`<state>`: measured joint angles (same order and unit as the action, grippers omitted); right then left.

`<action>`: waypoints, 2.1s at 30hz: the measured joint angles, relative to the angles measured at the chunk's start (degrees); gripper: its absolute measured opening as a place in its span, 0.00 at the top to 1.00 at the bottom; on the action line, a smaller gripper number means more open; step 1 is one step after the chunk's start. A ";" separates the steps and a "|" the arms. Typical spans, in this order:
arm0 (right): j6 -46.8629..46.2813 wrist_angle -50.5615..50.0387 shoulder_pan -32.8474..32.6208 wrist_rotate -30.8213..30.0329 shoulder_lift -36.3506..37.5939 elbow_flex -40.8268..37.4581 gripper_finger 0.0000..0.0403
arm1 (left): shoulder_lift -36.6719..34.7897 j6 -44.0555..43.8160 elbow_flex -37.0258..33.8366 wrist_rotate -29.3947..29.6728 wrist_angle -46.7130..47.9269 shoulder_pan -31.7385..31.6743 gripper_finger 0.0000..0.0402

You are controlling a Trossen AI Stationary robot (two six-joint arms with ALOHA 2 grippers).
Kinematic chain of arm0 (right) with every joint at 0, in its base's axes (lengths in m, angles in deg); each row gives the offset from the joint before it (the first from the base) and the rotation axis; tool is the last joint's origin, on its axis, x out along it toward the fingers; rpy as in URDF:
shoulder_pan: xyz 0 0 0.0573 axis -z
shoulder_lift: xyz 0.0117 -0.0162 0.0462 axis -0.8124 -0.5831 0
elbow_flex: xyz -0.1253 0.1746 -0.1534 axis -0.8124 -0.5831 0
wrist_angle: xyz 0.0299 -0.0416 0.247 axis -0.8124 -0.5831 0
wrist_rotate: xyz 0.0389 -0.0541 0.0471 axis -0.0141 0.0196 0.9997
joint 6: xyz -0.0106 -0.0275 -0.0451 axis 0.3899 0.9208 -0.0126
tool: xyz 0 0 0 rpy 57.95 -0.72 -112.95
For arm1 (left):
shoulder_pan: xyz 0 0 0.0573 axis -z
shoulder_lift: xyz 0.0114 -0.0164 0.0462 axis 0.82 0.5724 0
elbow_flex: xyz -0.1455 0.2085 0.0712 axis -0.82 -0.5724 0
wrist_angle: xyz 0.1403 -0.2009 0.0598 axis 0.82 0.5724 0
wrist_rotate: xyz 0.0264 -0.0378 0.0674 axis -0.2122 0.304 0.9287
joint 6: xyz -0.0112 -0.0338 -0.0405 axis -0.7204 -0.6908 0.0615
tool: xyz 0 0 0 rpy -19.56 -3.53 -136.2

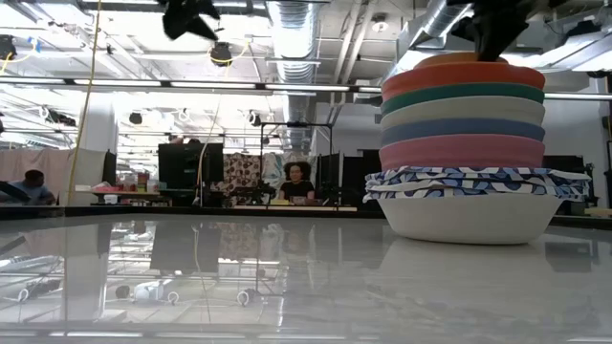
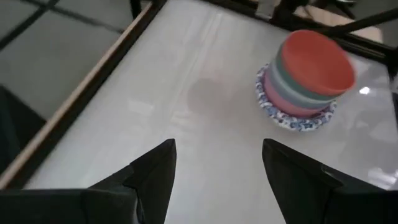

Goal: Nest bowls inside each other by size order
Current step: Stack the light orange bowl into the orange bowl

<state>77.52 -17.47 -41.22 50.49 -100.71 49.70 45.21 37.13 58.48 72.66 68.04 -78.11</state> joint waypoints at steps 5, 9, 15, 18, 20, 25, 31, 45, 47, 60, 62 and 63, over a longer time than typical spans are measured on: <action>-4.90 2.18 -7.75 0.00 -2.60 -1.17 0.97 | -4.29 -5.20 -8.12 1.16 -2.99 0.00 0.43; -6.41 6.45 -14.06 0.04 -5.99 -1.17 0.97 | -6.59 -6.15 -11.65 1.18 -5.40 0.07 0.43; -9.48 9.85 -21.51 0.17 -10.96 -0.09 0.97 | -8.24 -6.29 -13.47 1.43 -6.19 0.07 0.43; -11.85 9.43 -24.55 -1.46 -12.88 2.19 0.97 | -8.41 -6.22 -13.52 1.42 -6.29 0.07 0.43; -13.73 9.29 -26.13 -2.03 -13.70 3.80 0.97 | -8.44 -5.70 -13.52 1.42 -6.31 0.07 0.43; -18.33 8.52 -29.93 -2.54 -14.80 6.21 0.97 | -8.44 -4.82 -13.52 1.40 -6.31 0.07 0.43; -23.93 6.88 -32.06 -6.87 -13.64 6.29 0.97 | -8.41 -4.12 -13.52 2.40 -6.33 0.07 0.43; -30.39 10.71 -40.88 -3.80 -18.56 6.30 0.97 | -8.39 -4.33 -13.52 2.44 -6.31 0.06 0.43; -31.66 11.22 -40.96 -3.71 -18.64 6.30 0.97 | -8.39 -4.32 -13.52 2.44 -6.31 0.07 0.43; -35.93 12.61 -44.07 -1.90 -22.30 6.28 0.97 | -8.37 -4.29 -13.52 2.10 -6.29 0.07 0.43; -35.94 12.48 -44.40 -1.87 -23.09 6.28 0.97 | -8.37 -4.03 -13.52 2.10 -6.28 0.07 0.43; -35.93 12.36 -44.49 -1.88 -23.26 6.28 0.97 | -8.37 -3.88 -13.52 2.10 -6.28 0.06 0.43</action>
<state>41.59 -5.12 -85.71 48.61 -123.97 55.98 36.84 33.25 44.96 74.76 61.76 -78.06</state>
